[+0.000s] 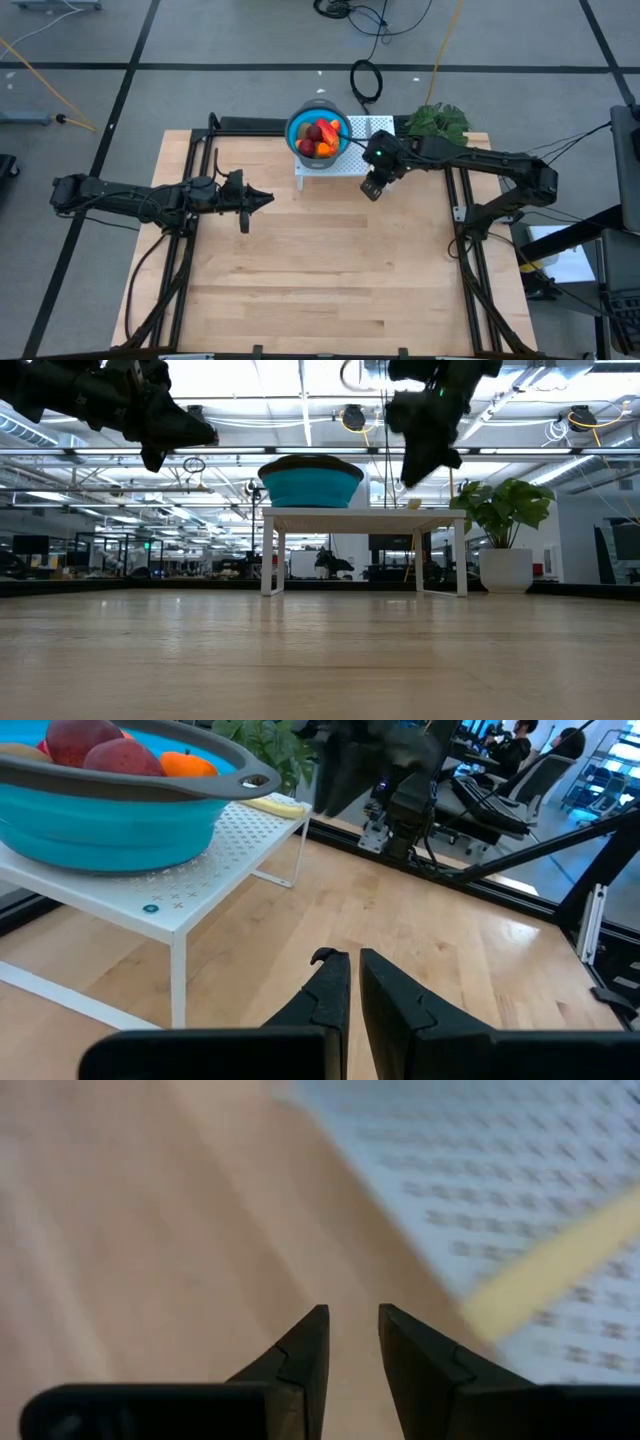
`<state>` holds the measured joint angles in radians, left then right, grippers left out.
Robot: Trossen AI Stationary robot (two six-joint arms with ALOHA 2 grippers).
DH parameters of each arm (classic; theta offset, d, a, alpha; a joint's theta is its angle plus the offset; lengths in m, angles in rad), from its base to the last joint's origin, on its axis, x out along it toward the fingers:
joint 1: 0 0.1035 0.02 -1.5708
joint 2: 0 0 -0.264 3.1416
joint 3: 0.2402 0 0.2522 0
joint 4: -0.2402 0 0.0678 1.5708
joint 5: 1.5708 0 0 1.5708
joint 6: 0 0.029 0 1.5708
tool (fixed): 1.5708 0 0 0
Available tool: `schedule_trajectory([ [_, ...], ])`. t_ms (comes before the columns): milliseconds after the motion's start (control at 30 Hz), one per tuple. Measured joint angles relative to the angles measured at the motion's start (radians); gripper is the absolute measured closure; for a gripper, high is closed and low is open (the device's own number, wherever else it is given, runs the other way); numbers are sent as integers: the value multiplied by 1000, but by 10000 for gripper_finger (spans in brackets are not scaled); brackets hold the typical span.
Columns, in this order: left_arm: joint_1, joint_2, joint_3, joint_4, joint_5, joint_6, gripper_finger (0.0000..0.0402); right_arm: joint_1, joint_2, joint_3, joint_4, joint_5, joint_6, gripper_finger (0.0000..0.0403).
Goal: Pick & Place Fruit
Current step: Return to Home Position
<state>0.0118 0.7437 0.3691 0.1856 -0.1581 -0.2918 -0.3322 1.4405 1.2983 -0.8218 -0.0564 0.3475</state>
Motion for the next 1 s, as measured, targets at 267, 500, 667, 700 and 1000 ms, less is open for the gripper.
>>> schedule_trajectory([
  [267, 0, 0, 0, -1, 0, -2, 376, 74, -209, -10, 69, 61, -70, 322],
  [500, 0, 0, 0, -1, 0, -1, 376, 129, -501, -247, 313, 108, -80, 369],
  [667, 0, 0, 0, -2, 0, 1, 376, 162, -703, -430, 434, 105, -151, 399],
  [700, 0, 0, 0, -2, 0, 5, 376, 170, -739, -459, 436, 105, -174, 397],
  [1000, 0, 0, 0, -2, 0, 188, 376, 193, -1005, -666, 435, 55, -414, 401],
])
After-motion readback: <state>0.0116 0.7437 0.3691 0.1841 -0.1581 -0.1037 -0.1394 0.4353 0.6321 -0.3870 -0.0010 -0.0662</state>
